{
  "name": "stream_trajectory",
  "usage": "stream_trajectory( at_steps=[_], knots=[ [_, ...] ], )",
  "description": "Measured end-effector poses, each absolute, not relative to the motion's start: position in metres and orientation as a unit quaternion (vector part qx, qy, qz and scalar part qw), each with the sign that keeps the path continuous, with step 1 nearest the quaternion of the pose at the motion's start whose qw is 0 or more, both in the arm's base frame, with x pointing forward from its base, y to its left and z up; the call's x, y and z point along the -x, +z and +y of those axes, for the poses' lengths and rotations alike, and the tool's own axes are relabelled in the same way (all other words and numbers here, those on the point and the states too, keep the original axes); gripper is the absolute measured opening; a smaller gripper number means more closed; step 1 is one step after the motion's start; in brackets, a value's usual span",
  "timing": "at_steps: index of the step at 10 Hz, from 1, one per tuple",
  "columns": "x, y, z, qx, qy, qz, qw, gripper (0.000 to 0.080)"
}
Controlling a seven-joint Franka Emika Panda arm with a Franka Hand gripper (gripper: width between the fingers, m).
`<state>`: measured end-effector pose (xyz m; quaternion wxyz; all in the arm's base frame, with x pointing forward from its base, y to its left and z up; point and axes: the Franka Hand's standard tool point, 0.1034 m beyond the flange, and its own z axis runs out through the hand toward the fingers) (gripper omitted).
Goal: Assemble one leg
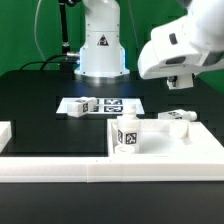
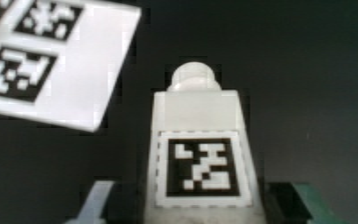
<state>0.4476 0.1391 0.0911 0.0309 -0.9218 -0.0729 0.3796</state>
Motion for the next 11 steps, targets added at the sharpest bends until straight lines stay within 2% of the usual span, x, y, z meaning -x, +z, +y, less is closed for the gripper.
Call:
stream_trajectory(
  at_steps=[1,2,4,5,9,11],
  knots=[
    [-0.445,0.092,0.138,0.927,0.365,-0.074,0.031,0.0287],
    [-0.459,0.094,0.132,0.936,0.338,-0.088,0.041,0.0287],
    [-0.484,0.125,0.122,0.949,0.3,-0.082,0.042,0.0287],
    [-0.494,0.134,0.122,0.957,0.275,-0.081,0.042,0.0287],
    [-0.51,0.131,0.121,0.989,0.119,-0.081,0.043,0.0287],
    [-0.527,0.132,0.115,0.993,0.059,-0.093,0.045,0.0287]
  ],
)
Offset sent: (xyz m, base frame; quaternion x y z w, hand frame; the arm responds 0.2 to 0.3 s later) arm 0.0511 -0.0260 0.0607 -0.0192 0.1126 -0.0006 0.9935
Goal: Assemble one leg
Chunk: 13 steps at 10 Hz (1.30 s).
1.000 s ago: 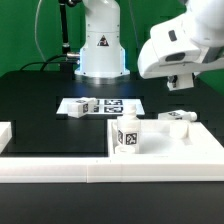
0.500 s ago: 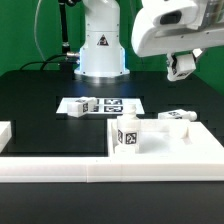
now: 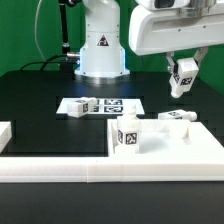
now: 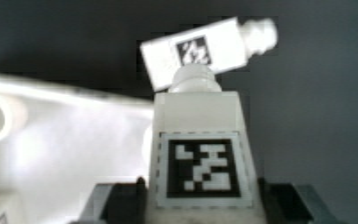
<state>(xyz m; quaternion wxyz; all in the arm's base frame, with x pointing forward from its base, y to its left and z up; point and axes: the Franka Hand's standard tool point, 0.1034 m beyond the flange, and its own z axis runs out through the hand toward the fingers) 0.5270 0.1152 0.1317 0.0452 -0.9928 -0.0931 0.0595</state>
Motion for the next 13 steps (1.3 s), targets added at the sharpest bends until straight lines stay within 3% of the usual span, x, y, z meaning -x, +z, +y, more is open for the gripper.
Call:
stream_trajectory(
  at_steps=[1,4,7,9,13],
  knots=[
    [-0.538,0.136,0.116,0.995,0.019,-0.091,0.046,0.0287],
    [-0.537,0.129,0.112,0.993,-0.068,-0.091,0.044,0.0287],
    [-0.583,0.131,0.107,0.987,-0.091,-0.123,0.046,0.0287],
    [-0.583,0.129,0.107,0.986,-0.098,-0.123,0.046,0.0287],
    [-0.596,0.129,0.104,0.964,-0.229,-0.131,0.036,0.0287]
  ],
)
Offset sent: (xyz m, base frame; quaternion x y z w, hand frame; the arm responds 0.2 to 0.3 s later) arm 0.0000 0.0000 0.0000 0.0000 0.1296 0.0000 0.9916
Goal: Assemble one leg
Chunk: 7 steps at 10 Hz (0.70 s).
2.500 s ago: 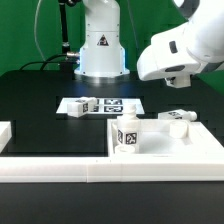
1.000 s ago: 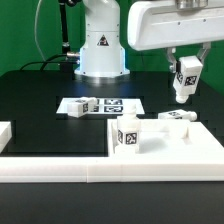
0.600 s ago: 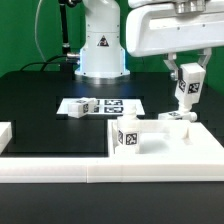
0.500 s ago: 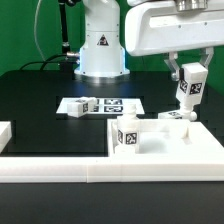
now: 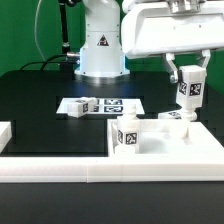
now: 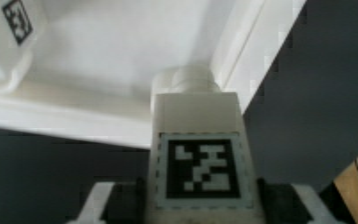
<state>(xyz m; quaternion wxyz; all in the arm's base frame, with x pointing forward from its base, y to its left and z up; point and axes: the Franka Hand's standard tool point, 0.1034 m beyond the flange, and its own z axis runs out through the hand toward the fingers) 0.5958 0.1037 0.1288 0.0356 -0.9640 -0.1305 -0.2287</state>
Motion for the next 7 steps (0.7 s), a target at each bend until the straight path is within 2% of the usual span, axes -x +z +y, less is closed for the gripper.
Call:
stream_trajectory(
  at_steps=[1,4,7],
  knots=[
    [-0.599,0.121,0.106,0.964,-0.223,-0.137,0.036,0.0287],
    [-0.621,0.113,0.104,0.96,-0.224,-0.167,0.031,0.0287],
    [-0.623,0.112,0.11,0.959,-0.223,-0.171,0.033,0.0287]
  ],
)
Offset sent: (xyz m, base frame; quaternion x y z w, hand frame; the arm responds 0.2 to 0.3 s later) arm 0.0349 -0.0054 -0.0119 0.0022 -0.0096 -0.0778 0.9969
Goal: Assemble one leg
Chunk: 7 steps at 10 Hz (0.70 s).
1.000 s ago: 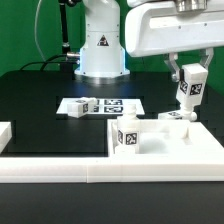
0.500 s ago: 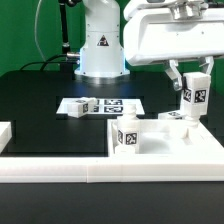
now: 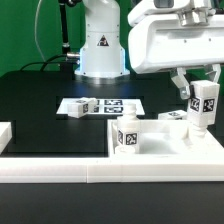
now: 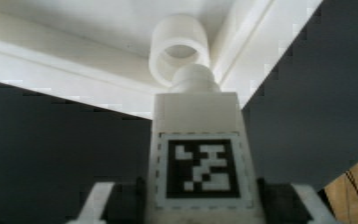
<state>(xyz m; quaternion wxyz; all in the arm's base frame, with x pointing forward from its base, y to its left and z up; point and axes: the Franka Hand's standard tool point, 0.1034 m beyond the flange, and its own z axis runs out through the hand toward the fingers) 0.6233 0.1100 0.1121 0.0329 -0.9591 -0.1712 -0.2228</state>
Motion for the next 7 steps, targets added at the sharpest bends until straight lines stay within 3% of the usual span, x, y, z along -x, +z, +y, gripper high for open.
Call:
stream_trajectory(
  at_steps=[5,7],
  knots=[
    [-0.636,0.105,0.106,0.955,-0.222,-0.195,0.027,0.0287],
    [-0.635,0.094,0.103,0.956,-0.218,-0.193,0.027,0.0287]
  ],
)
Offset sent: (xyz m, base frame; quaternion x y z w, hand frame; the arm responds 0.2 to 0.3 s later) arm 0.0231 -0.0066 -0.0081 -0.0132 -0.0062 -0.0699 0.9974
